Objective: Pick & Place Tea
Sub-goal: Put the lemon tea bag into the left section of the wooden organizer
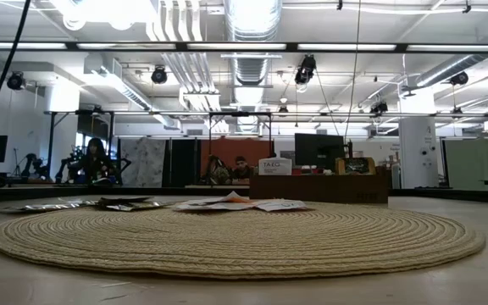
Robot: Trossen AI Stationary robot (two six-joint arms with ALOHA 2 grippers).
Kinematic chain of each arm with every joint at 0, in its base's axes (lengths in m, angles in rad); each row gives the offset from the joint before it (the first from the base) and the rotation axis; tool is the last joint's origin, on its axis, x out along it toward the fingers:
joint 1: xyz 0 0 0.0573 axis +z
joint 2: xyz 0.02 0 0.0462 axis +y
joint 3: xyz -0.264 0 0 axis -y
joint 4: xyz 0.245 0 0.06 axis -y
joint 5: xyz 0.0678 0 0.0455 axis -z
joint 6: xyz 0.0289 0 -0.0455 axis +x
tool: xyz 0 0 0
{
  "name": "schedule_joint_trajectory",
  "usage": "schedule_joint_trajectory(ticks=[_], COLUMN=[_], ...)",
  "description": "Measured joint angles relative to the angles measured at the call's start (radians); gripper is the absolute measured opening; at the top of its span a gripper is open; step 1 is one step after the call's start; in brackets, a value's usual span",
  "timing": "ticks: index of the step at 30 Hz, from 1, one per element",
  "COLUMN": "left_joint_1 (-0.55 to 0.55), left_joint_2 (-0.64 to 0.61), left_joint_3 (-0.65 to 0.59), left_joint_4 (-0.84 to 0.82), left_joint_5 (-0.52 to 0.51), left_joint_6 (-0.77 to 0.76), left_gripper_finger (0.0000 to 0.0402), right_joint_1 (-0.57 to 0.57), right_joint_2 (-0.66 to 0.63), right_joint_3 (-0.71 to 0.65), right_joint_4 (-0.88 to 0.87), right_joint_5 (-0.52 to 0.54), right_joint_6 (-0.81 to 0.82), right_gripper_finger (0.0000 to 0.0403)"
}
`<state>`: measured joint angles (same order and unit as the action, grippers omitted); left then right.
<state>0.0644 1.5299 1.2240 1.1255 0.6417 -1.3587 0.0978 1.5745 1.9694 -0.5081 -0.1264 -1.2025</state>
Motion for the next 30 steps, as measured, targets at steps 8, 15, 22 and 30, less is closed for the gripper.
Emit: schedule_joint_trajectory(ticks=[8, 15, 22, 30], left_joint_1=[0.019, 0.049, 0.077, 0.087], left_joint_2=[0.0, 0.0, 0.0, -0.001], left_joint_3=[0.0, 0.0, 0.0, 0.0], left_joint_4=[0.0, -0.01, -0.002, -0.257], left_joint_5=[-0.008, -0.004, 0.008, 0.052], left_joint_6=[0.002, 0.002, 0.004, 0.35], left_gripper_finger=[0.0008, 0.0008, 0.0008, 0.0009], right_joint_1=[0.001, -0.001, -0.002, -0.053], right_joint_2=[-0.011, -0.036, -0.062, -0.126], right_joint_3=[0.0, 0.0, 0.0, 0.003], right_joint_4=[-0.022, -0.11, -0.197, -0.373], right_joint_5=[0.104, 0.161, 0.181, 0.363], right_joint_6=[0.167, 0.3, 0.464, 0.835], right_gripper_finger=[0.0009, 0.0041, 0.0109, 0.0152])
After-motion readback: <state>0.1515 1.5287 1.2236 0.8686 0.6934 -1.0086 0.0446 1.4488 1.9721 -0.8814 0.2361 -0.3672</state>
